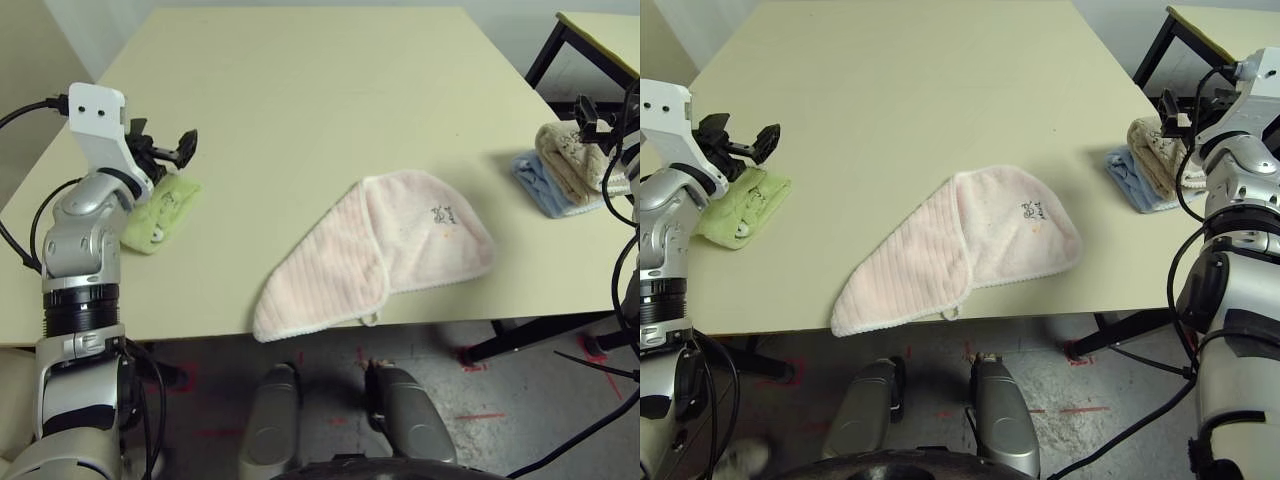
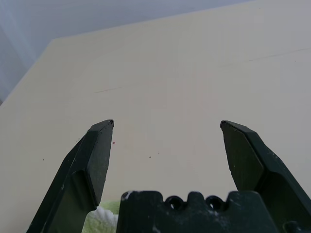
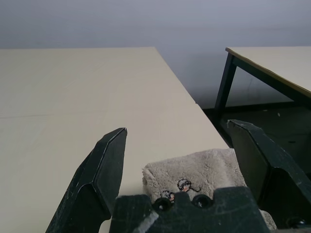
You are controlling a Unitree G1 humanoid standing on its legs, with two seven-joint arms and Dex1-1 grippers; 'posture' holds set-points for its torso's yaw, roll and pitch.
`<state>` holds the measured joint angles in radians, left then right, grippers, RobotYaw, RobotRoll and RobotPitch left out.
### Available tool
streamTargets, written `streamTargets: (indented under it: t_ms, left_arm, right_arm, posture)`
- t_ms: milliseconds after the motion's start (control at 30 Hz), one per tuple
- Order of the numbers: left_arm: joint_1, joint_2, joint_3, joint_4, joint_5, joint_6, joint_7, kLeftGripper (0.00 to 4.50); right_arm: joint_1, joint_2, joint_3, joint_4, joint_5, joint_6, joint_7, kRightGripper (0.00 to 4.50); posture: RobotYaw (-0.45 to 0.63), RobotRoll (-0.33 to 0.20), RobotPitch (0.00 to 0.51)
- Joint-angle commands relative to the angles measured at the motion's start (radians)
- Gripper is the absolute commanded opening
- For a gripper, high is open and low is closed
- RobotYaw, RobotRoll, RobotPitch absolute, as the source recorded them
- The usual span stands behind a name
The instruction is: Fold the towel and set it aside.
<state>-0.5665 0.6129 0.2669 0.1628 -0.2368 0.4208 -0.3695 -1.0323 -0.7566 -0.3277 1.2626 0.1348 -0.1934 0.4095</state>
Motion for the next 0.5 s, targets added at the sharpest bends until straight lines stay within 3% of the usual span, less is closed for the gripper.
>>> streamTargets:
  t_ms: [33,267,500]
  left_arm:
    - [-0.008,0.001,-0.003,0.015,0.006,-0.007,-0.006,4.5]
    - [0.013,0.0,-0.002,-0.045,-0.02,0.031,-0.025,4.5]
    - [-0.009,0.016,-0.011,-0.159,-0.119,0.149,-0.124,4.5]
  right_arm:
    - [0.007,0.002,-0.004,0.012,0.0,0.007,-0.001,4.47]
    - [-0.005,0.007,0.003,0.014,-0.004,0.017,0.025,4.47]
    - [-0.064,0.016,0.056,0.012,-0.035,0.066,0.133,4.47]
  posture:
    - [0.11,0.0,0.099]
    - [0.12,0.0,0.097]
    - [0.12,0.0,0.108]
